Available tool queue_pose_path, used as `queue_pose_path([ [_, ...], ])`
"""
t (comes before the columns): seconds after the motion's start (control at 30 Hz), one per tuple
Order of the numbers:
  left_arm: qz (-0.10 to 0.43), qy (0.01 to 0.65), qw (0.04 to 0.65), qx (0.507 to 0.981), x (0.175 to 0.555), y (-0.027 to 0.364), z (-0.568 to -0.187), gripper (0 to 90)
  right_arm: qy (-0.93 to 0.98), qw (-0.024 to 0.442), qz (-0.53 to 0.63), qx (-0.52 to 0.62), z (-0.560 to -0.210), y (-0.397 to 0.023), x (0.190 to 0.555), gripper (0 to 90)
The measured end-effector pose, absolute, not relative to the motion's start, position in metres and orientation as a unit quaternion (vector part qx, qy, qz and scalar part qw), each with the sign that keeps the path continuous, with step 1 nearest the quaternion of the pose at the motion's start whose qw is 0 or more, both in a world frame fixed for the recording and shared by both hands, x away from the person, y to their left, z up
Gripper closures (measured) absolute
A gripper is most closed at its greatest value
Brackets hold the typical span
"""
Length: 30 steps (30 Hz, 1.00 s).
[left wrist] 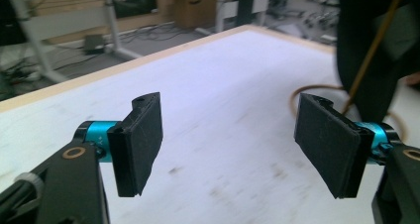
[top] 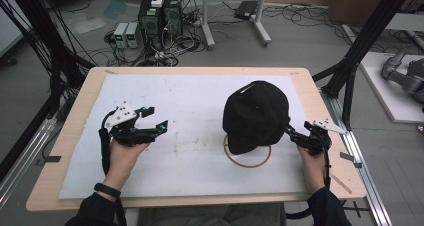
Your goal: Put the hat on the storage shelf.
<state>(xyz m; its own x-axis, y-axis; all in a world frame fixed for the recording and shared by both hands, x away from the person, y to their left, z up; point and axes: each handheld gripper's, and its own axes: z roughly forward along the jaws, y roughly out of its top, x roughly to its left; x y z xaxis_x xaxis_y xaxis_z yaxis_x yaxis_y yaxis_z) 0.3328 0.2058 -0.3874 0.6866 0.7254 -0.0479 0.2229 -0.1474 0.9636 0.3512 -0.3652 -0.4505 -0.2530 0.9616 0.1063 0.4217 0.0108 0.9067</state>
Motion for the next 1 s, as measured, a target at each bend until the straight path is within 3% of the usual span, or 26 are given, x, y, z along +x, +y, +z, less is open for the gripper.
queue_pose_path([
  [0.13,0.247,0.340,0.542,0.728,0.335,0.216,-0.398,26.5,0.647,0.292,0.456,0.537,-0.450,-0.364,0.351,22.3],
  [0.6,0.232,0.392,0.530,0.716,0.336,0.240,-0.434,21.4,0.660,0.293,0.446,0.528,-0.451,-0.361,0.352,22.1],
  [1.0,0.227,0.390,0.521,0.724,0.338,0.236,-0.441,21.4,0.672,0.290,0.440,0.519,-0.451,-0.359,0.353,22.1],
])
